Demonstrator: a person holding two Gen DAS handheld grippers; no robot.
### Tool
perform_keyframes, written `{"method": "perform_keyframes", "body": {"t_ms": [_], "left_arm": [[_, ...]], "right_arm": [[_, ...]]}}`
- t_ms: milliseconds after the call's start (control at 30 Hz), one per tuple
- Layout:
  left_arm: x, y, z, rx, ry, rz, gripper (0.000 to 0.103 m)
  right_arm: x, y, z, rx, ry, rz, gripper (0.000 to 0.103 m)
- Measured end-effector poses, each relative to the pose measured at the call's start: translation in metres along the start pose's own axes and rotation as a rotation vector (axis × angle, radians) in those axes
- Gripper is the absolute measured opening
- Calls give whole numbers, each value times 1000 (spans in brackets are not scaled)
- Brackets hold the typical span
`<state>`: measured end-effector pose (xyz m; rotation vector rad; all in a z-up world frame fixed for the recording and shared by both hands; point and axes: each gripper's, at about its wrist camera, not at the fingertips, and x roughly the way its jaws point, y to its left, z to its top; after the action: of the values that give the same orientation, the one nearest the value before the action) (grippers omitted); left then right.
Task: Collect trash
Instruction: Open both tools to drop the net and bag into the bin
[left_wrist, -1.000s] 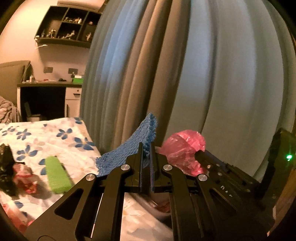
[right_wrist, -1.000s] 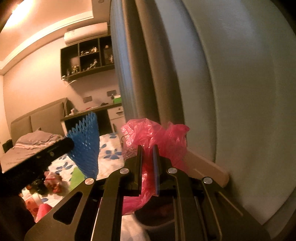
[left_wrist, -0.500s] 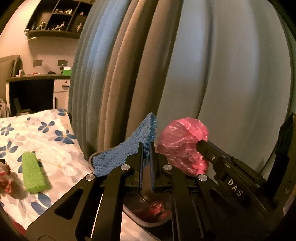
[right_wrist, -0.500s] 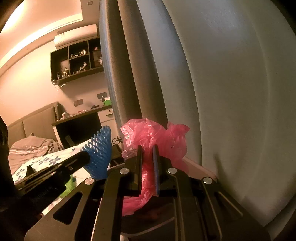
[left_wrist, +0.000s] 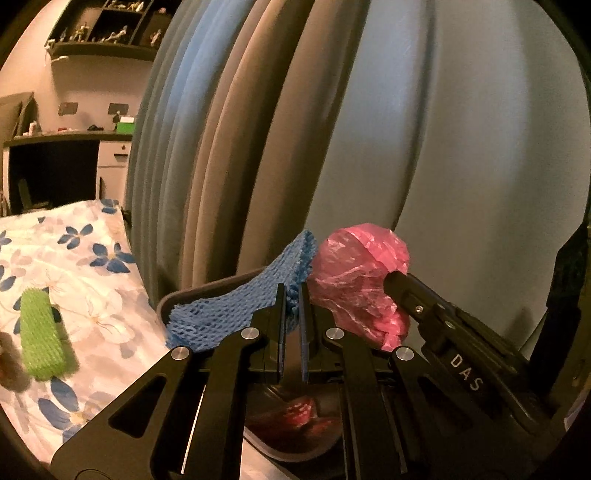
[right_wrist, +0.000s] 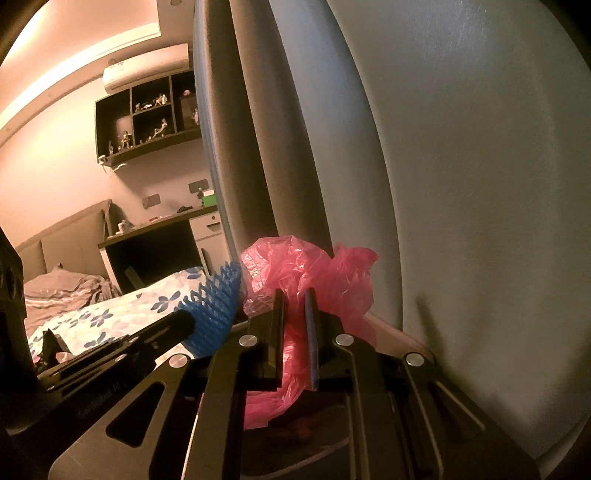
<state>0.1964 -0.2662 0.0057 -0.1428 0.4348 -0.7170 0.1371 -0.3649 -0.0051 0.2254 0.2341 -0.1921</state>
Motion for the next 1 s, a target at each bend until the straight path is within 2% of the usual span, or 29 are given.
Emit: {"method": "perform_keyframes", "body": {"t_ms": [200, 500, 567, 600, 633, 700, 733, 800, 833, 900, 1000], "left_arm": [[8, -3, -4, 11, 18, -12, 6], [15, 4, -10, -27, 50, -25, 6], [14, 7, -11, -41, 51, -28, 17], [14, 8, -11, -48, 50, -28, 28], [13, 10, -12, -57, 46, -19, 33], [10, 15, -11, -85, 37, -15, 52], [9, 18, -11, -106, 33, -18, 55], [6, 22, -11, -123, 27, -8, 60], [6, 24, -11, -125, 27, -1, 61], [5, 27, -12, -133, 25, 13, 72], [-1, 32, -13, -163, 20, 19, 76]], "right_arm": [[7, -3, 2, 5, 13, -3, 11], [15, -9, 4, 17, 24, 8, 12], [16, -12, 4, 28, 26, 20, 13], [16, -13, 5, 32, 26, 25, 16], [17, -14, 5, 35, 26, 27, 17], [18, -16, 4, 38, 27, 26, 20], [19, -17, 4, 43, 30, 28, 27], [20, -19, 3, 48, 31, 24, 32], [21, -20, 3, 48, 32, 21, 32], [21, -21, 3, 48, 36, 18, 33], [19, -22, 3, 53, 31, 14, 41]]}}
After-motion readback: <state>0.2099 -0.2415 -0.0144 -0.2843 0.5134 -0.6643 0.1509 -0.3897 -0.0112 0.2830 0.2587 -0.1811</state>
